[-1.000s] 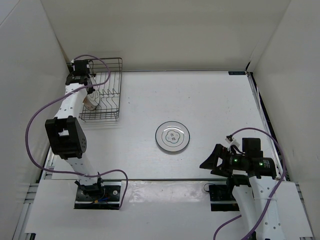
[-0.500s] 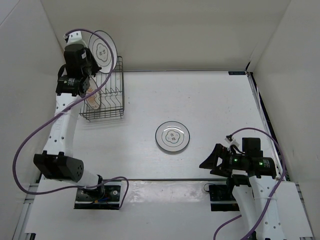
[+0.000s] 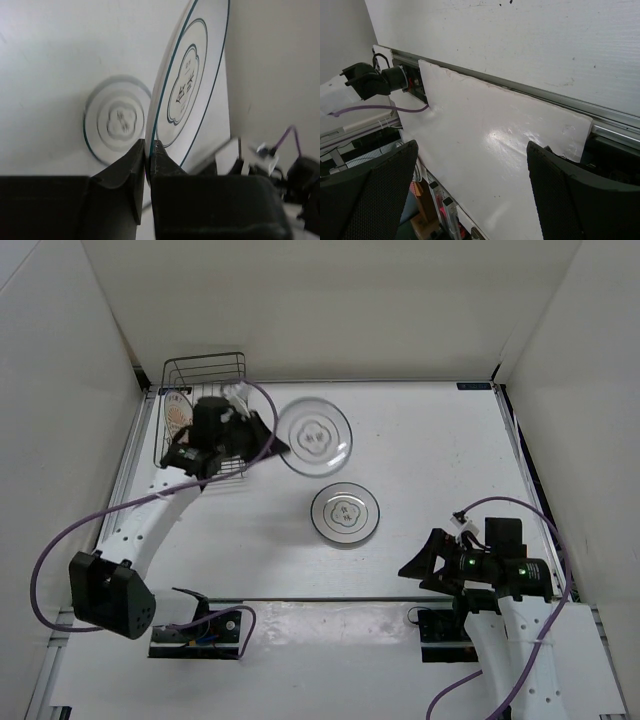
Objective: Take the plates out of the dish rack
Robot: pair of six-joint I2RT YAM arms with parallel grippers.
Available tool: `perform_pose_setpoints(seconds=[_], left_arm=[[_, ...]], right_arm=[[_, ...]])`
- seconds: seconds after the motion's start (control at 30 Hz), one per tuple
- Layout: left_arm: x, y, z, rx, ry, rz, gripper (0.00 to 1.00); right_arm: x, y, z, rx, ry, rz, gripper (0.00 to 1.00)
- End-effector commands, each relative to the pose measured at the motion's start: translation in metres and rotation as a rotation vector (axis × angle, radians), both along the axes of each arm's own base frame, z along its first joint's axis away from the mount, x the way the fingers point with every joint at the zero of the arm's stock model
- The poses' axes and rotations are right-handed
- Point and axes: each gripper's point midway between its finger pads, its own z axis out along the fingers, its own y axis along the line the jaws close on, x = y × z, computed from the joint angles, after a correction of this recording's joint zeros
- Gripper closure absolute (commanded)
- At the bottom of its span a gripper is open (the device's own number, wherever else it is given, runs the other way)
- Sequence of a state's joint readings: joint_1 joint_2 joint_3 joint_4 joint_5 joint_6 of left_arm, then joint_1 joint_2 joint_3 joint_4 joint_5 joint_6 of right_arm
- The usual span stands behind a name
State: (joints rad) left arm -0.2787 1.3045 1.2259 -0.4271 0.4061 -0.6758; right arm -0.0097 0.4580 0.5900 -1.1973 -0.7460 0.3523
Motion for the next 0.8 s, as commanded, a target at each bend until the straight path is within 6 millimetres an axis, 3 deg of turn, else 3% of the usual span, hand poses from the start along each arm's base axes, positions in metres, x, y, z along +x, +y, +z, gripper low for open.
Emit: perform_pose_setpoints(seconds=[0.0,0.07,0.1,0.17,0.2,0.33,0.6,0.77], left_arm=[[-0.053,-0.042,-0.004,-0.116,0.035,-0.198,1.00],[-0.060,-0.049,-0.010,-0.129,0.031,-0.217,1.00],[-0.076,-0.060,-0.028,-0.127,0.080,-0.259,1.00],[-0.084,-0.069,-0.043,-0.118,0.101,-0.291,1.00],[-0.097,-0.079,-0.058,-0.101,0.137,-0.330,1.00],[-0.107,-0.093,-0.084,-0.132,0.194,-0.383,1.00],[-0.099,-0.102,-0.145,-0.085,0.321,-0.401,1.00],[-0.089,-0.106,-0.169,-0.063,0.370,-0.401,1.00]], right_arm=[[-0.004,0.002,-0.002,0.014,0.009,0.006,0.10],[-0.005,0.002,-0.003,0.016,0.006,0.007,0.10],[-0.006,0.002,-0.003,0.017,0.012,0.006,0.10],[-0.006,0.002,-0.006,0.018,0.009,0.008,0.10],[-0.006,0.002,-0.007,0.019,0.017,0.010,0.10],[-0.006,0.005,-0.007,0.040,0.021,0.013,0.10],[-0.009,0.005,-0.007,0.041,0.030,0.013,0.10],[-0.007,0.006,-0.007,0.047,0.025,0.016,0.10]])
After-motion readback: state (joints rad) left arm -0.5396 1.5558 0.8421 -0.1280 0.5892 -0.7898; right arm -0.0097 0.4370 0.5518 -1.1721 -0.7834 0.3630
